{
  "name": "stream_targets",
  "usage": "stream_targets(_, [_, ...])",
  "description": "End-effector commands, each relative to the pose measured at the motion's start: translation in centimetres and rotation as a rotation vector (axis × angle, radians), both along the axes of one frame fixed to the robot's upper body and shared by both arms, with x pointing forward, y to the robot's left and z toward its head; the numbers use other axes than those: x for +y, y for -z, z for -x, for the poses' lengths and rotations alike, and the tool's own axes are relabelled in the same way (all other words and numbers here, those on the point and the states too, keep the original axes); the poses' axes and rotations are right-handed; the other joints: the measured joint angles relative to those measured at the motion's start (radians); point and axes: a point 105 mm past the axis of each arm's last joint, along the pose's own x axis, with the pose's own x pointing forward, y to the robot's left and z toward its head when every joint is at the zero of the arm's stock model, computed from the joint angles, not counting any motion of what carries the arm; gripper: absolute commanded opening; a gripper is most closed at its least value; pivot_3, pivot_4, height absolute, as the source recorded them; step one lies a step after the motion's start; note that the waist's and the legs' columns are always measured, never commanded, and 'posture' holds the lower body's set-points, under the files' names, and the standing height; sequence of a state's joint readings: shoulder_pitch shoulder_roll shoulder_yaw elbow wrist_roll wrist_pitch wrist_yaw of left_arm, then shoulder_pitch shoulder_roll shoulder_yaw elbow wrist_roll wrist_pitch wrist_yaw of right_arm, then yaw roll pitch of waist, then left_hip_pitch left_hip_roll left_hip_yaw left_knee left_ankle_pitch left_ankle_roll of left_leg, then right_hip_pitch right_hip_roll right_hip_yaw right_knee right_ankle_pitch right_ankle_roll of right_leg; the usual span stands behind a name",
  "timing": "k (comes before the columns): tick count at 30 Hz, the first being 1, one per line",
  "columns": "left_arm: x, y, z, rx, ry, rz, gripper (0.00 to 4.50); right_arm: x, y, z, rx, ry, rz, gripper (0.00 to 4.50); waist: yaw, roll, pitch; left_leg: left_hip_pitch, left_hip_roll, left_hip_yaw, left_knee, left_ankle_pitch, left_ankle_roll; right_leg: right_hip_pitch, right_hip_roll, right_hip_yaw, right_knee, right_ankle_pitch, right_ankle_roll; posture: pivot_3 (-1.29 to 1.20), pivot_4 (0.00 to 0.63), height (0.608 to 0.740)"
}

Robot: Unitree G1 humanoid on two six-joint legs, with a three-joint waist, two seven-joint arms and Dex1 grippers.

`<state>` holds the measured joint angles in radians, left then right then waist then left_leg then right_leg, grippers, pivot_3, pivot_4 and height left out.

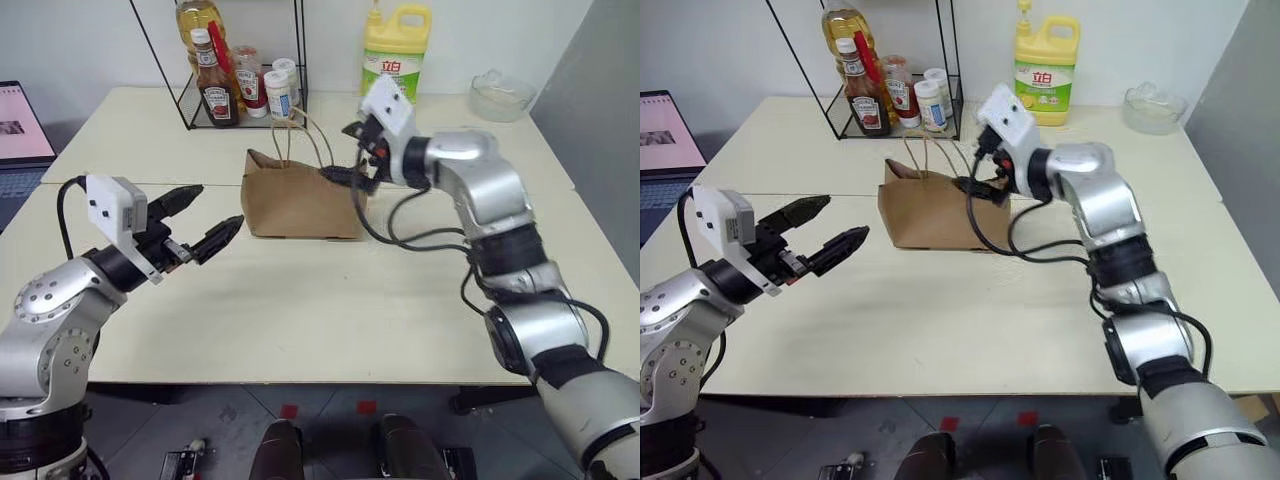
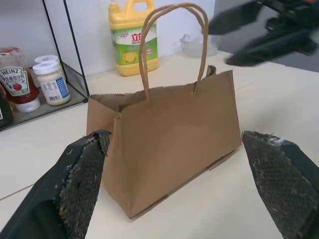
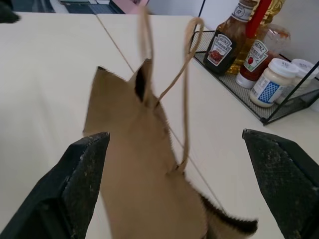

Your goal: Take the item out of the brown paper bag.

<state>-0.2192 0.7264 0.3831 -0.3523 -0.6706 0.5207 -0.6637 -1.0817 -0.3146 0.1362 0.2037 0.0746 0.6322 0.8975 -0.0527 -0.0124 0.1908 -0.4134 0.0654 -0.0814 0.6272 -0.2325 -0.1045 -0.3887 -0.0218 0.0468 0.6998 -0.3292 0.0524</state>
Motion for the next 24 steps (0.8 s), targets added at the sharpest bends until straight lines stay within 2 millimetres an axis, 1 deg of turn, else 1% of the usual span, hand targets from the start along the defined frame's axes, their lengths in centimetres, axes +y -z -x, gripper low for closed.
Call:
stream_targets(1, [-0.3, -0.9, -0.4, -0.023, -0.005, -0.01, 4.5, -1.0, -1.2, 3.3, 0.003, -0.069, -0.064, 4.48, 0.002, 0.0, 0.0, 0.0, 0.0, 0.0, 0.0, 0.0, 0.0, 0.0, 0.0, 0.0, 0.0, 0.0, 0.0, 0.0, 0.15, 0.74])
stream_targets(5, [-0.6, -1.1, -1.1, -0.018, -0.009, -0.021, 4.5, -3.2, 0.7, 6.1, 0.062, -0.064, -0.099, 4.48, 0.004, 0.0, 0.0, 0.0, 0.0, 0.0, 0.0, 0.0, 0.0, 0.001, 0.0, 0.0, 0.0, 0.0, 0.0, 0.0, 0.15, 0.74])
stream_targets(6, [-0.7, -1.2, -1.2, -0.019, -0.005, -0.021, 4.5, -3.8, 1.6, 6.8, 0.025, -0.041, -0.072, 4.48, 0.005, 0.0, 0.0, 0.0, 0.0, -0.001, 0.0, 0.0, 0.0, 0.001, 0.0, -0.001, 0.0, 0.0, 0.0, 0.0, 0.15, 0.74])
stream_targets(8, [-0.6, -1.4, -1.5, -0.021, -0.011, -0.024, 4.5, -4.3, 3.1, 8.5, -0.014, -0.026, -0.045, 4.48, 0.009, -0.001, 0.0, 0.0, 0.0, -0.001, 0.0, 0.0, 0.0, 0.001, 0.0, -0.001, -0.001, 0.0, 0.0, 0.0, 0.15, 0.74])
stream_targets(10, [-0.1, -1.4, -1.9, -0.023, -0.033, -0.036, 4.5, -4.3, 3.9, 9.7, -0.008, 0.019, -0.099, 4.48, 0.012, -0.001, 0.0, 0.0, 0.0, -0.001, 0.0, 0.0, 0.0, 0.001, 0.0, -0.001, -0.001, 0.0, 0.0, 0.0, 0.15, 0.74])
stream_targets(13, [0.8, -1.5, -3.2, -0.038, -0.097, -0.062, 3.89, -4.2, 4.3, 10.6, -0.002, 0.099, -0.189, 4.5, 0.002, -0.001, 0.0, 0.001, 0.0, -0.001, 0.001, 0.0, 0.0, 0.001, 0.001, 0.0, 0.001, 0.0, 0.0, 0.0, 0.15, 0.74])
stream_targets(15, [1.3, -1.9, -3.9, -0.051, -0.121, -0.066, 3.25, -4.1, 4.6, 11.0, 0.001, 0.135, -0.211, 4.5, 0.003, -0.001, 0.0, 0.002, 0.0, -0.001, 0.0, 0.0, 0.0, 0.001, 0.001, 0.0, 0.002, 0.0, 0.0, 0.0, 0.15, 0.74])
stream_targets(21, [0.6, -3.2, -5.7, -0.081, -0.085, -0.09, 1.36, -4.9, 6.0, 11.3, 0.02, 0.272, -0.229, 4.5, 0.013, -0.002, -0.001, 0.002, 0.0, -0.001, 0.001, 0.0, 0.0, 0.002, 0.001, 0.0, 0.002, 0.0, 0.0, 0.0, 0.15, 0.74])
stream_targets(24, [1.0, -4.6, -8.3, -0.121, -0.134, -0.11, 0.43, -5.6, 6.2, 11.1, 0.019, 0.329, -0.232, 4.5, 0.02, -0.002, -0.001, 0.002, 0.0, -0.001, 0.001, 0.001, 0.0, 0.002, 0.001, -0.001, 0.002, 0.0, 0.0, 0.0, 0.15, 0.74])
